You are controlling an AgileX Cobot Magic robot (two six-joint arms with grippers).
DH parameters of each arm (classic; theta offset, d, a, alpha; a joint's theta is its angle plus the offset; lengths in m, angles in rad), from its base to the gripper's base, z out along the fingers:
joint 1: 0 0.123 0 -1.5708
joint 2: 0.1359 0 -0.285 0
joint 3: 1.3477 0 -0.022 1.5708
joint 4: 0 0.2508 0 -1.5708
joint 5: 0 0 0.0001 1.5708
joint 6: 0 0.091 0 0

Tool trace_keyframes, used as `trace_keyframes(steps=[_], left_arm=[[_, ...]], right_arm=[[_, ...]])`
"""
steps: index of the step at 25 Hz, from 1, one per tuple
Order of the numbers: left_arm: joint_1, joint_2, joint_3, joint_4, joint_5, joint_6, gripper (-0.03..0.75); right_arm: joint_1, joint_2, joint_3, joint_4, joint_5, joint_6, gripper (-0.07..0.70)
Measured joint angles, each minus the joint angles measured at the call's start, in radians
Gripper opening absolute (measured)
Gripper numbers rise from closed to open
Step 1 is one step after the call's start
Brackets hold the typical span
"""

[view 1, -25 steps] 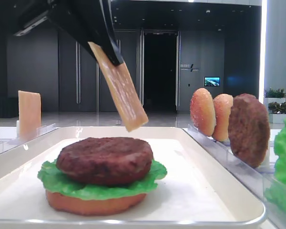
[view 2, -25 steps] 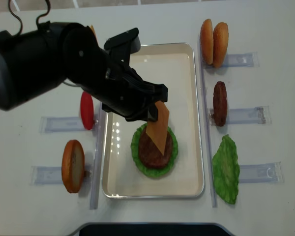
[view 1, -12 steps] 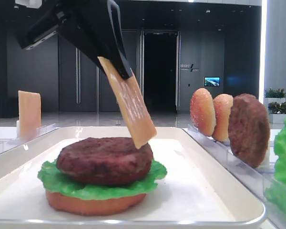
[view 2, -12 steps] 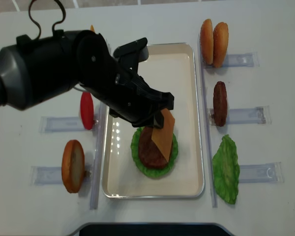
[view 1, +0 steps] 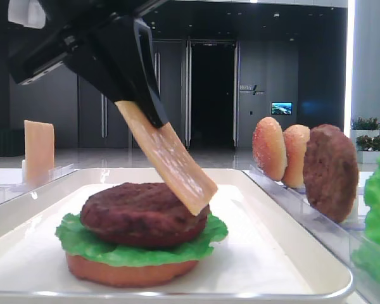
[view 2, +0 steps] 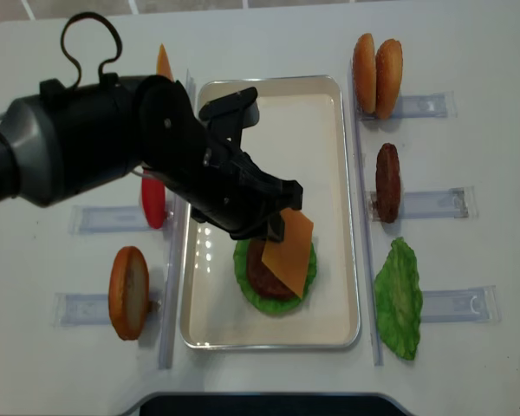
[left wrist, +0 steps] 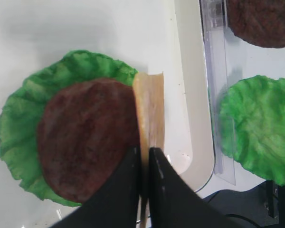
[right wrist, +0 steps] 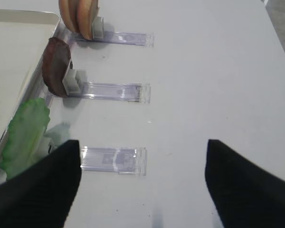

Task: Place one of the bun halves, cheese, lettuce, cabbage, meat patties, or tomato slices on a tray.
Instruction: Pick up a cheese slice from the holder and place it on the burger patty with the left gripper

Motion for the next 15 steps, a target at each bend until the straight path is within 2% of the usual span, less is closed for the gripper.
trace_keyframes(steps=[6, 9, 13, 15], left_arm=[[0.0, 0.0, 0.002, -0.001, -0.001, 0.001, 0.034], [0.0, 0.0, 0.002, -0.002, -0.001, 0.001, 0.099], [0.0, 0.0, 0.002, -0.002, -0.001, 0.001, 0.229], [0.0, 0.0, 0.002, -0.001, -0.001, 0.001, 0.26]], right_arm=[[0.0, 0.0, 0.0, 0.0, 0.0, 0.0, 0.542], [0.0, 0.0, 0.0, 0.0, 0.0, 0.0, 0.542], [0.0, 0.0, 0.0, 0.0, 0.0, 0.0, 0.542], [0.0, 0.0, 0.0, 0.0, 0.0, 0.0, 0.542]])
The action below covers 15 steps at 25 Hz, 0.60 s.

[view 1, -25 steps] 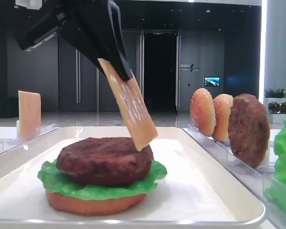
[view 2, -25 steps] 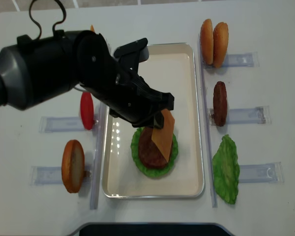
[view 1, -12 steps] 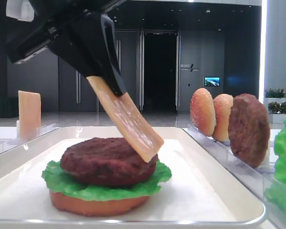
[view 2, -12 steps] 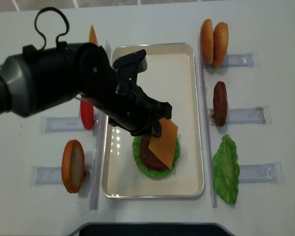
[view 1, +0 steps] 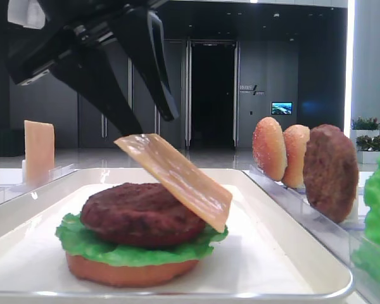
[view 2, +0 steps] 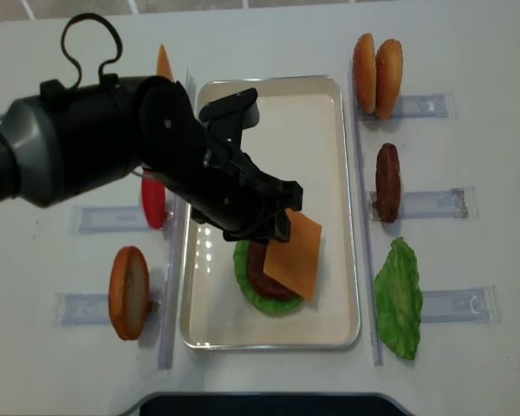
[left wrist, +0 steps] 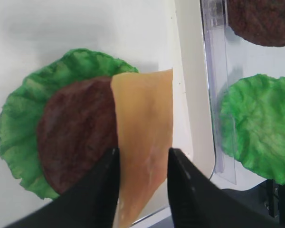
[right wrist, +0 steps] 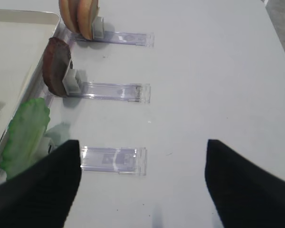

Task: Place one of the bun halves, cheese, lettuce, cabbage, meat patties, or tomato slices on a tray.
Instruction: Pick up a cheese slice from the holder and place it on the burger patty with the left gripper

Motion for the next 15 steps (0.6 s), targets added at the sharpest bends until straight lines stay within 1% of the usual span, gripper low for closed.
trace_keyframes(steps=[3, 8, 12, 15], left_arm=[[0.0, 0.0, 0.0, 0.001, 0.0, 0.0, 0.277], [0.0, 0.0, 0.0, 0.006, 0.006, 0.0, 0.281], [0.0, 0.0, 0.0, 0.021, 0.029, -0.002, 0.283], [0.0, -0.004, 0.0, 0.059, 0.052, -0.03, 0.286]], right_arm=[[0.0, 0.0, 0.0, 0.0, 0.0, 0.0, 0.542], [0.0, 0.0, 0.0, 0.0, 0.0, 0.0, 0.542], [0.0, 0.0, 0.0, 0.0, 0.0, 0.0, 0.542], [0.0, 0.0, 0.0, 0.0, 0.0, 0.0, 0.542]])
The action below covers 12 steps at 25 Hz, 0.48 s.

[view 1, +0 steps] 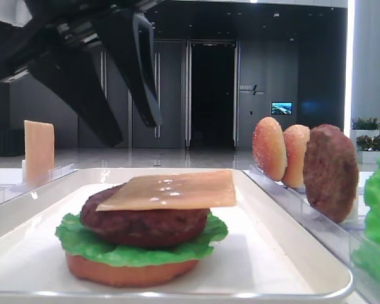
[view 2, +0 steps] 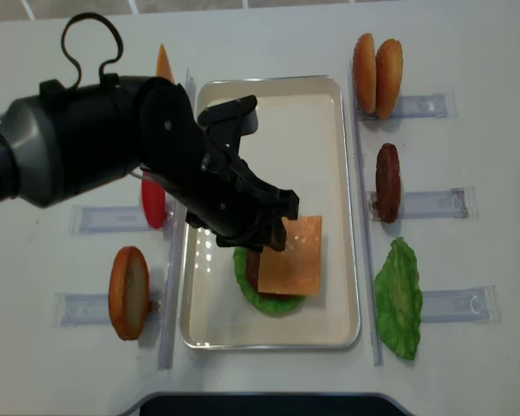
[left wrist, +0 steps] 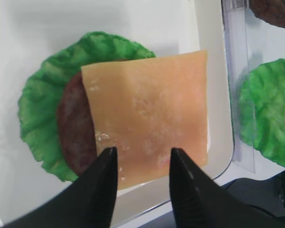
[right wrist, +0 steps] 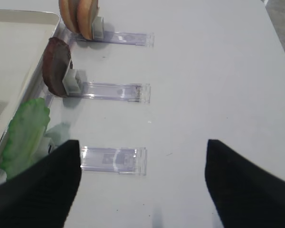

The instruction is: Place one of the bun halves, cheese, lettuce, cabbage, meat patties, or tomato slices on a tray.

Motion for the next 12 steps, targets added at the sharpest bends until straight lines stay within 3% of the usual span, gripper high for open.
trace_keyframes(steps=[8, 12], left_arm=[[0.008, -0.095, 0.001, 0.135, 0.051, -0.093, 0.291], [0.016, -0.129, 0.001, 0.179, 0.083, -0.115, 0.372]], right_arm=[[0.0, 0.0, 0.0, 0.0, 0.0, 0.0, 0.542], [0.0, 0.0, 0.0, 0.0, 0.0, 0.0, 0.542]])
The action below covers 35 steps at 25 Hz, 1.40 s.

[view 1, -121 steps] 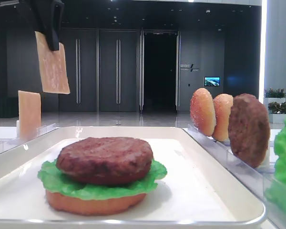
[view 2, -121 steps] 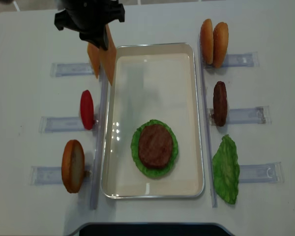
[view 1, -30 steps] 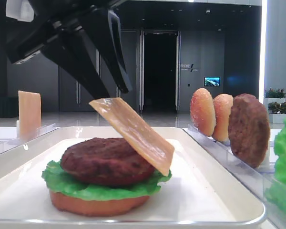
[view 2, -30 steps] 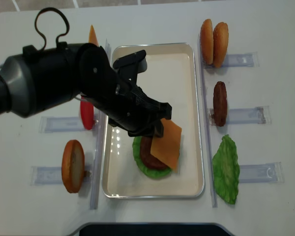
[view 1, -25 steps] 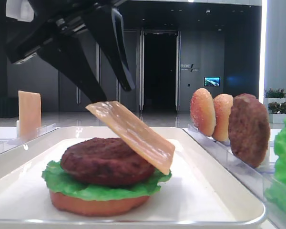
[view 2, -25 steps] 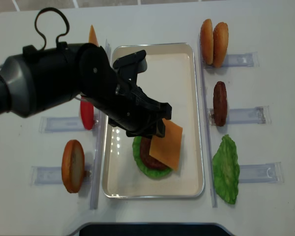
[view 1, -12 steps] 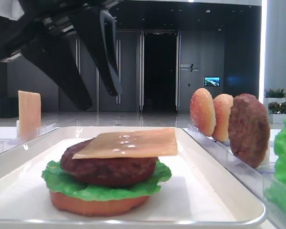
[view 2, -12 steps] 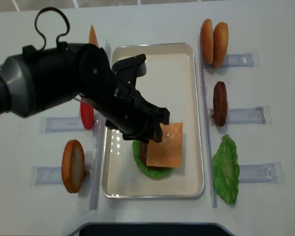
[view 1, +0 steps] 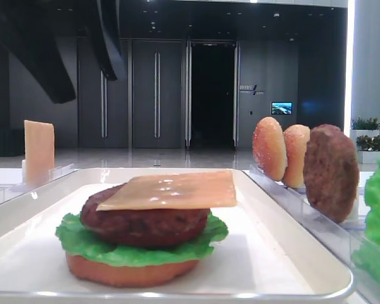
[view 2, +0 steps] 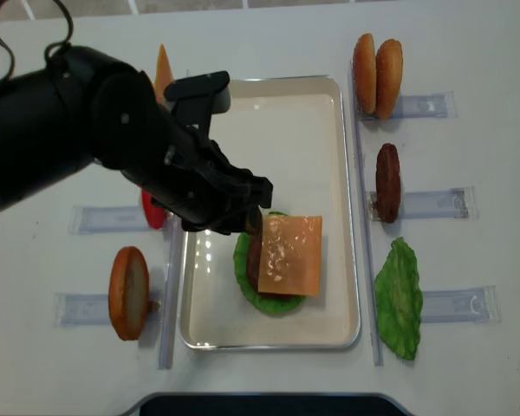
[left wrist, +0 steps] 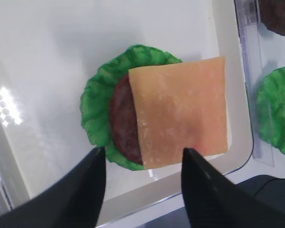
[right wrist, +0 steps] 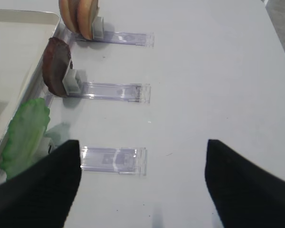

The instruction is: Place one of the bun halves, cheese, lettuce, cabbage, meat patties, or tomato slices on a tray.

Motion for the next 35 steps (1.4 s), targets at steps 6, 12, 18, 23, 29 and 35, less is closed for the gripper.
trace_keyframes(steps=[6, 12, 18, 23, 29, 35], left_arm=[[0.002, -0.023, -0.001, 0.081, 0.075, -0.003, 0.447], [0.002, -0.023, -0.094, 0.158, 0.238, -0.003, 0.451], [0.002, -0.023, -0.213, 0.221, 0.417, -0.005, 0.452], [0.002, -0.025, -0.27, 0.278, 0.468, -0.027, 0.452], [0.003, -0.026, -0.277, 0.286, 0.47, -0.043, 0.452], [0.106, -0.026, -0.277, 0.272, 0.47, -0.029, 0.454]], right_arm=[[0.0, 0.0, 0.0, 0.0, 0.0, 0.0, 0.542], [0.0, 0.0, 0.0, 0.0, 0.0, 0.0, 0.542], [0.0, 0.0, 0.0, 0.0, 0.0, 0.0, 0.542], [0.0, 0.0, 0.0, 0.0, 0.0, 0.0, 0.542], [0.0, 0.0, 0.0, 0.0, 0.0, 0.0, 0.542], [0.0, 0.0, 0.0, 0.0, 0.0, 0.0, 0.542]])
